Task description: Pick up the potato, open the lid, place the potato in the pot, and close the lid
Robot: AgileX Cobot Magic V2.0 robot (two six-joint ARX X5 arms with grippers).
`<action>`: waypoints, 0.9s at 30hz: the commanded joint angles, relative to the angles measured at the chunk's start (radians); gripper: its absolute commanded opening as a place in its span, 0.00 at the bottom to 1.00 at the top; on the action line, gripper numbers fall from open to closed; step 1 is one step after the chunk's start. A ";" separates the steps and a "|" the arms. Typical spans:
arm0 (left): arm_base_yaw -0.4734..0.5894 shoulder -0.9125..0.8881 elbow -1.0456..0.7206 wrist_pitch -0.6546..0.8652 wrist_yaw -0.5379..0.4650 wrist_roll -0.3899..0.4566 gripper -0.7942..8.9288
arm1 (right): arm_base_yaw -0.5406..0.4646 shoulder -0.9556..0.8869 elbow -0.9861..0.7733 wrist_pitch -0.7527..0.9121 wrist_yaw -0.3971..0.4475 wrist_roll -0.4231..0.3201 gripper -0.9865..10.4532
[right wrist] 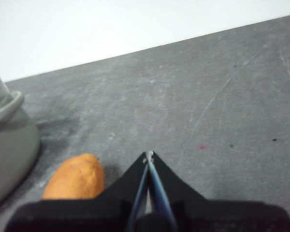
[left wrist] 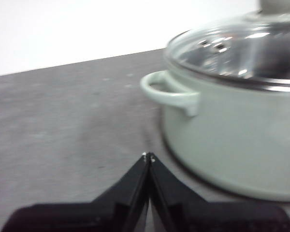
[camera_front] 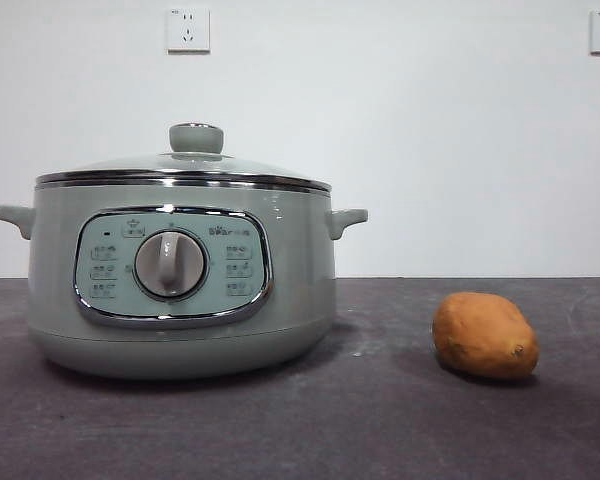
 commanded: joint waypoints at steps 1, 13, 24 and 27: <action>0.003 -0.003 -0.015 0.006 0.067 -0.159 0.08 | 0.001 0.000 -0.012 0.023 0.002 0.065 0.09; 0.003 -0.003 -0.013 0.079 0.093 -0.395 0.08 | 0.001 0.001 0.007 0.000 -0.003 0.131 0.08; 0.003 0.111 0.181 -0.035 0.049 -0.344 0.08 | 0.001 0.225 0.218 -0.075 -0.004 0.118 0.08; 0.003 0.197 0.257 -0.032 0.050 -0.338 0.08 | 0.001 0.343 0.311 -0.075 -0.043 0.093 0.08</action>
